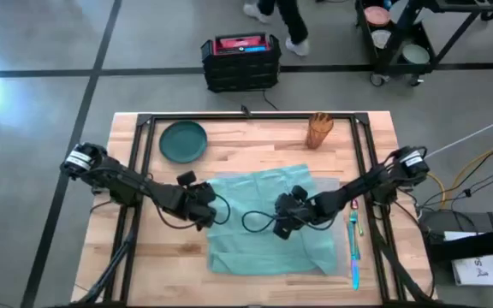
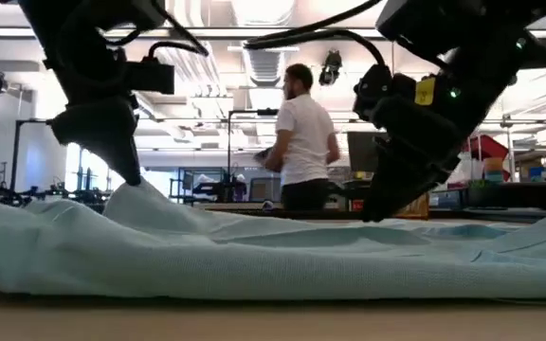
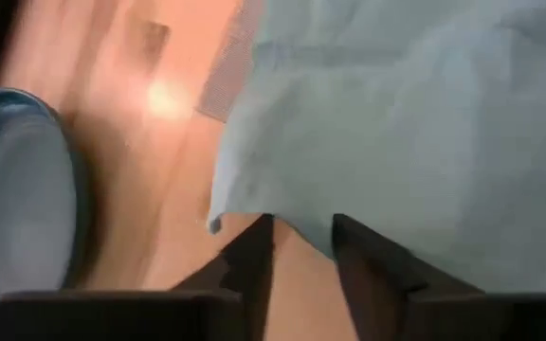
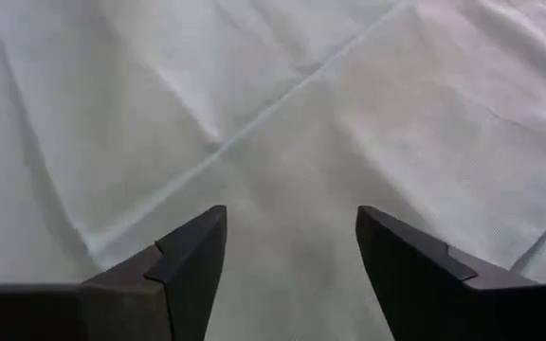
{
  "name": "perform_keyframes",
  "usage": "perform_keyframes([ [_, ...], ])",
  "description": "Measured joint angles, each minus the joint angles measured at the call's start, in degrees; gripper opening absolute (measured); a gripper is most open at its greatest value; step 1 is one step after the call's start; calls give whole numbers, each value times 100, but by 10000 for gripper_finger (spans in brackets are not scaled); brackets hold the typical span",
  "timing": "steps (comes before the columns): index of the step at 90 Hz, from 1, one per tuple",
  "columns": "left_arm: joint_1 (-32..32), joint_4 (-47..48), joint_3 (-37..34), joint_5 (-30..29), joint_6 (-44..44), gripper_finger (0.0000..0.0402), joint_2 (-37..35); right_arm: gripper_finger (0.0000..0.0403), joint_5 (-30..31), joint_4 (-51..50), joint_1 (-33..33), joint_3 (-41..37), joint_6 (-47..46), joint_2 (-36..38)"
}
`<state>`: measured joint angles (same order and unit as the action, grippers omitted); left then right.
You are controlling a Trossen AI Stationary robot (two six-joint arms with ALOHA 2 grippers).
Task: Set table place
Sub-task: Fold the light blue table napkin
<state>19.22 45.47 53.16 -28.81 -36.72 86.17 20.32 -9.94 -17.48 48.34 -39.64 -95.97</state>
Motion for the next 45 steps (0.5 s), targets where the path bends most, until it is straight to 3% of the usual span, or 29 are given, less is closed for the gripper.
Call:
perform_keyframes([
  [23, 213, -1768, -118, 761, 347, 231, -164, 262, -77, -2208, 380, 579, 196, 983],
  [38, 441, -2547, -518, 950, 267, 246, -72, 261, -167, -3294, 381, 443, -147, 1497],
  [45, 568, -2976, -748, 1333, 187, 241, -61, 255, -604, -3298, 196, 286, -172, 1607],
])
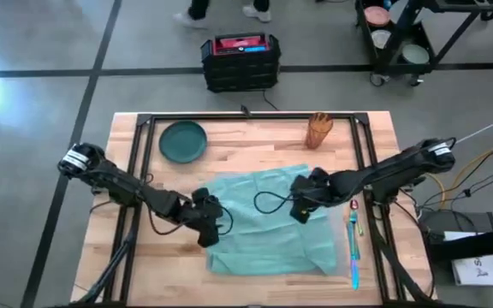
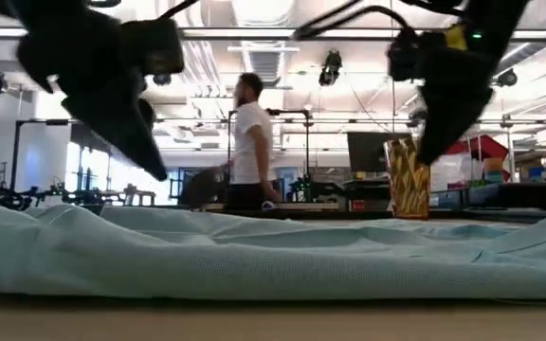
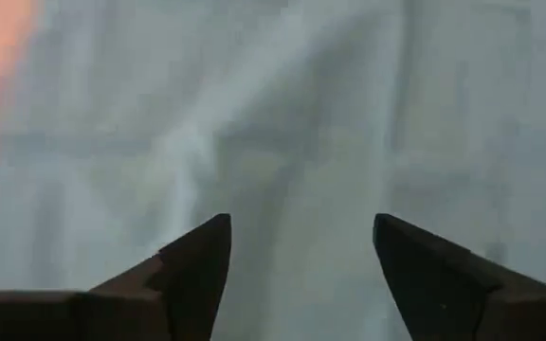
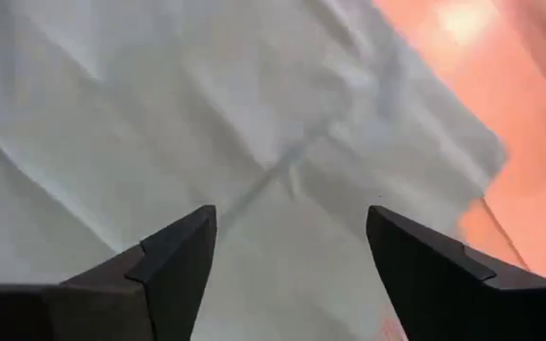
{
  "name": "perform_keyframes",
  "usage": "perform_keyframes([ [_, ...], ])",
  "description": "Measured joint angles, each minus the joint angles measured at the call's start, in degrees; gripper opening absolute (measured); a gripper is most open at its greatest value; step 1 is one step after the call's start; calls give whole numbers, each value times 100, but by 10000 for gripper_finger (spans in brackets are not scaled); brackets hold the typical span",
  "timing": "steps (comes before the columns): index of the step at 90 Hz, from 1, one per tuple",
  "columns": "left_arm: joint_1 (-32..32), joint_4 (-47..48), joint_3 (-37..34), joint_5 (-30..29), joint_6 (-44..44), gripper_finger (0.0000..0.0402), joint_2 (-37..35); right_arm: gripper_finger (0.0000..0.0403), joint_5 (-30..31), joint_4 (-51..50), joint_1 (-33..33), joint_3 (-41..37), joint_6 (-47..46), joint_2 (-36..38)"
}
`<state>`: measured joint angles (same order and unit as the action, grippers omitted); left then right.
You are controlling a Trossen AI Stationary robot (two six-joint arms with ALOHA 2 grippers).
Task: Set table place
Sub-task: Fold the light blue table napkin
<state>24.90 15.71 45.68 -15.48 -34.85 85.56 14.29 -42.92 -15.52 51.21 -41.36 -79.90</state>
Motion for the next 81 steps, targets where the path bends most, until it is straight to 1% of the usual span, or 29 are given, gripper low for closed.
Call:
perform_keyframes([
  [8, 138, -740, -187, 471, 1, 232, -5, 247, -796, 479, -377, -176, 31, 74],
  [11, 183, -885, -224, 563, 4, 229, -13, 244, -982, 706, -559, -224, 20, 81],
  [15, 233, -994, -239, 611, 4, 226, -15, 240, -1072, 994, -805, -266, -42, 72],
  [26, 256, -847, -244, 659, -65, 223, 17, 229, -1042, 1306, -1432, -274, -421, -2],
  [33, 255, -793, -250, 829, -146, 228, 22, 223, -875, 1245, -1762, -282, -753, -5],
  [42, 316, -1091, -247, 1156, -407, 237, 79, 217, -653, 1380, -2113, -278, -1106, -51],
  [48, 433, -1162, -176, 1302, -525, 242, 197, 215, -621, 1466, -2324, -278, -1279, -104],
  [61, 766, -1096, 199, 1326, -640, 243, 634, 219, -391, 1674, -2679, -280, -1471, -286],
  [70, 929, -572, 607, 1299, -657, 236, 976, 225, -226, 1796, -2844, -278, -1606, -428],
  [77, 983, 21, 871, 1293, -747, 229, 1220, 229, -208, 1921, -2895, -278, -1651, -559],
  [81, 982, 196, 1032, 1326, -811, 224, 1328, 230, -216, 1923, -2912, -279, -1674, -616],
])
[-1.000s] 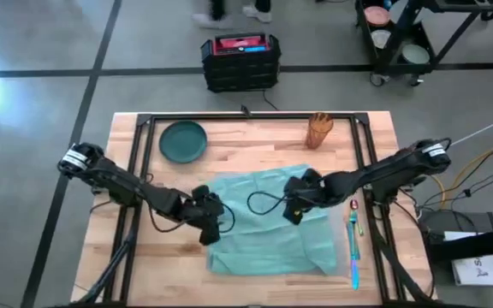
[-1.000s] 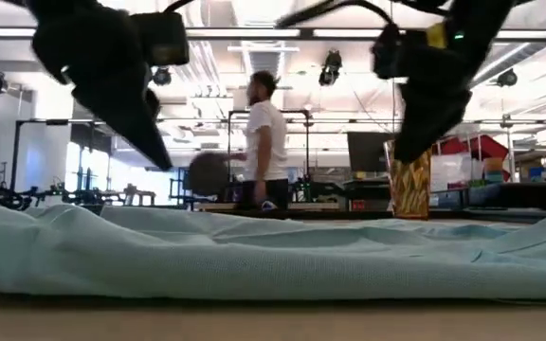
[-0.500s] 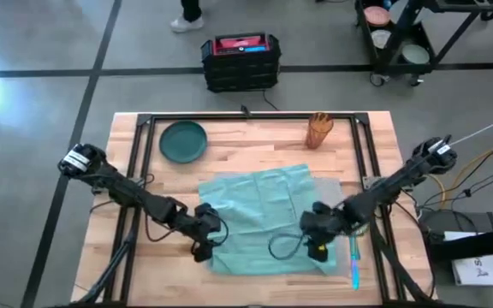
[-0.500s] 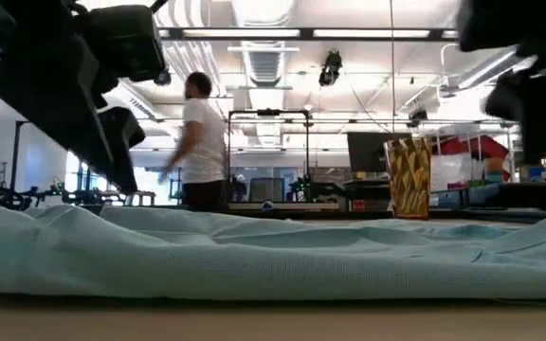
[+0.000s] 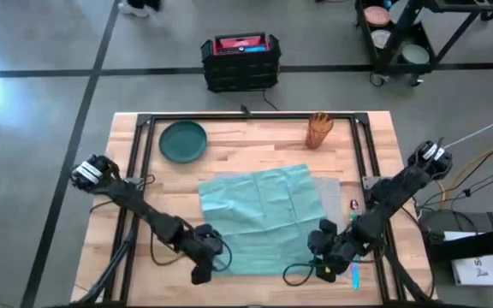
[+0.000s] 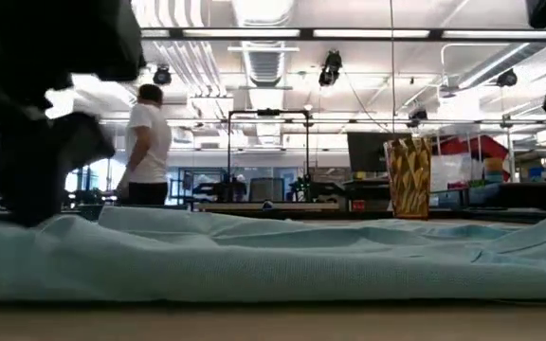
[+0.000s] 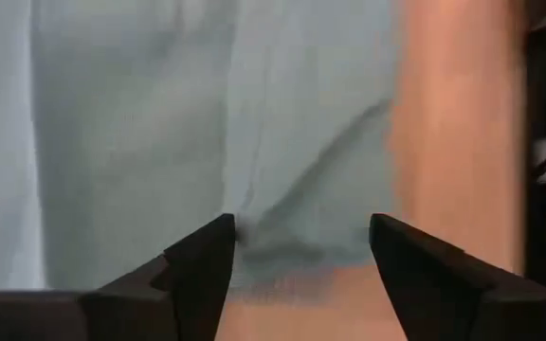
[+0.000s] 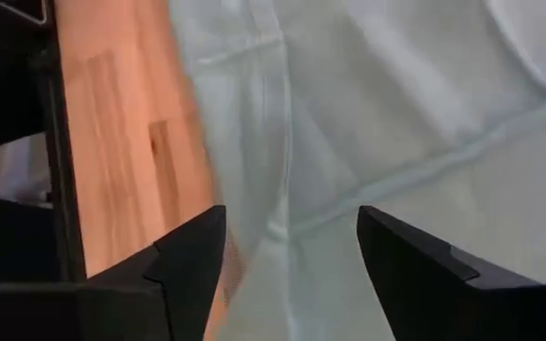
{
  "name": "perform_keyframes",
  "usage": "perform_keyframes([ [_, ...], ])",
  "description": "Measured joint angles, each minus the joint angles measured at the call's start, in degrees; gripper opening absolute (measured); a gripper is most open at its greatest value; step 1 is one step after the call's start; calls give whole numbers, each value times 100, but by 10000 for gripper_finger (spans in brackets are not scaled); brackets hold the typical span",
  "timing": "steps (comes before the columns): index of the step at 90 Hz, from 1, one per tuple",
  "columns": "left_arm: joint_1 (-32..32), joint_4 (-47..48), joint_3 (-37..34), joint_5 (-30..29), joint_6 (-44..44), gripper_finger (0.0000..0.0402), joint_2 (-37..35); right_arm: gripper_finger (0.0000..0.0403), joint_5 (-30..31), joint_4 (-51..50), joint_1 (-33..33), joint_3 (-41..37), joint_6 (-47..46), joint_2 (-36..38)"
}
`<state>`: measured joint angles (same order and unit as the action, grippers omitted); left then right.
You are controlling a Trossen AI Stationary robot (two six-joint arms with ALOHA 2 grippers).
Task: Set table place
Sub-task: Fold the light blue table napkin
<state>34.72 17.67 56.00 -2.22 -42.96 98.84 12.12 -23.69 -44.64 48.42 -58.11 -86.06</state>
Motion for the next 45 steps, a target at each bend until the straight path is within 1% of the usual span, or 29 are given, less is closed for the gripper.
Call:
perform_keyframes([
  [8, 33, -3, 324, 176, -4, 212, 92, 231, -9, 102, -13, 1, -74, -77],
  [25, 359, -200, 936, 200, 252, 187, 116, 221, -16, 283, -109, 1, -46, -108],
  [36, 596, -216, 996, -118, 114, 174, 126, 216, -12, 399, -159, 1, 108, -108],
  [45, 725, -214, 900, -368, -96, 164, 128, 217, -20, 423, -198, 1, 211, -108],
])
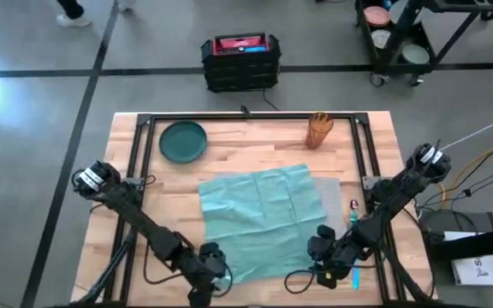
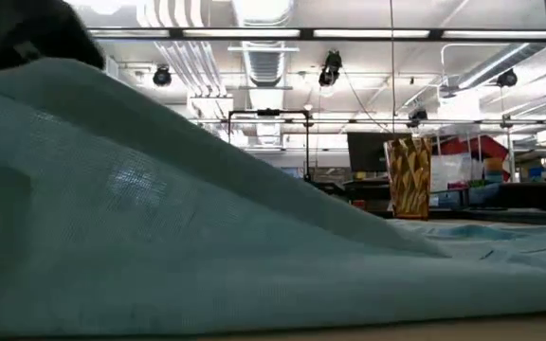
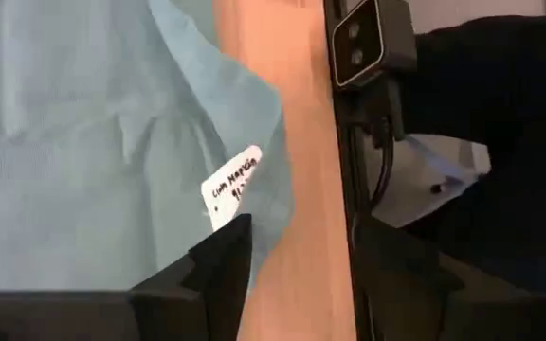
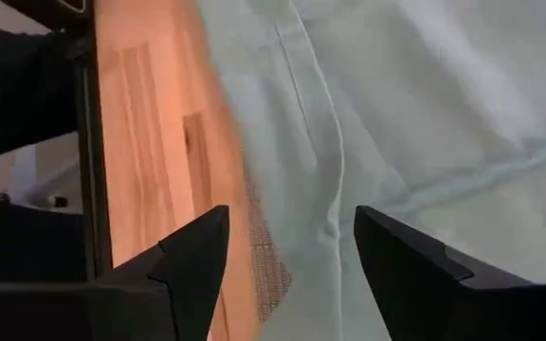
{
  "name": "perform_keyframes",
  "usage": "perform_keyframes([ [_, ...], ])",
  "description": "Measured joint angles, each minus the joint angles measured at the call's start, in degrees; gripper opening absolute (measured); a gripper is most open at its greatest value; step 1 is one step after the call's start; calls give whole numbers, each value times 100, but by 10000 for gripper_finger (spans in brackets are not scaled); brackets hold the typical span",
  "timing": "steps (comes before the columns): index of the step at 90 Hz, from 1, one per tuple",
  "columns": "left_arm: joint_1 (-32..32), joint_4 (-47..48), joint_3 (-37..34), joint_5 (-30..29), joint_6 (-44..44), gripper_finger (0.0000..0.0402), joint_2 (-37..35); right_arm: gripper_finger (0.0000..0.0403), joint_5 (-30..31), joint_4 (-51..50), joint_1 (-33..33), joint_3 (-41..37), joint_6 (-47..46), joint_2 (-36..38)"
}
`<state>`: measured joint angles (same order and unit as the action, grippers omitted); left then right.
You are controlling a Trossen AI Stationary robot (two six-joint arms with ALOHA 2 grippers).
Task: Set table place
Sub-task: Fold the light blue table napkin
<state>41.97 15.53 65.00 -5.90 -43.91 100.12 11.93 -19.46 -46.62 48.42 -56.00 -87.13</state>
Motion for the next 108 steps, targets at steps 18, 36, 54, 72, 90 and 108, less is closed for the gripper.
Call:
perform_keyframes([
  [18, 22, 16, -38, -193, -306, 149, 4, 229, 3, 105, -99, 0, 229, 0],
  [36, -205, 54, -7, -769, 342, 143, 4, 239, 11, 101, -102, 0, 560, -4],
  [54, -266, 127, -14, -475, 207, 161, 4, 246, 11, 101, -130, 0, 877, -4],
  [72, -267, 215, -24, -162, -73, 188, 4, 253, 19, 101, -126, 0, 1022, -7],
  [90, -277, 206, -27, 119, -173, 190, 293, 248, 17, 105, -128, 0, 1007, -7],
  [108, -322, -102, 54, 643, -171, 161, 537, 234, 15, 109, -150, 0, 961, -7],
])
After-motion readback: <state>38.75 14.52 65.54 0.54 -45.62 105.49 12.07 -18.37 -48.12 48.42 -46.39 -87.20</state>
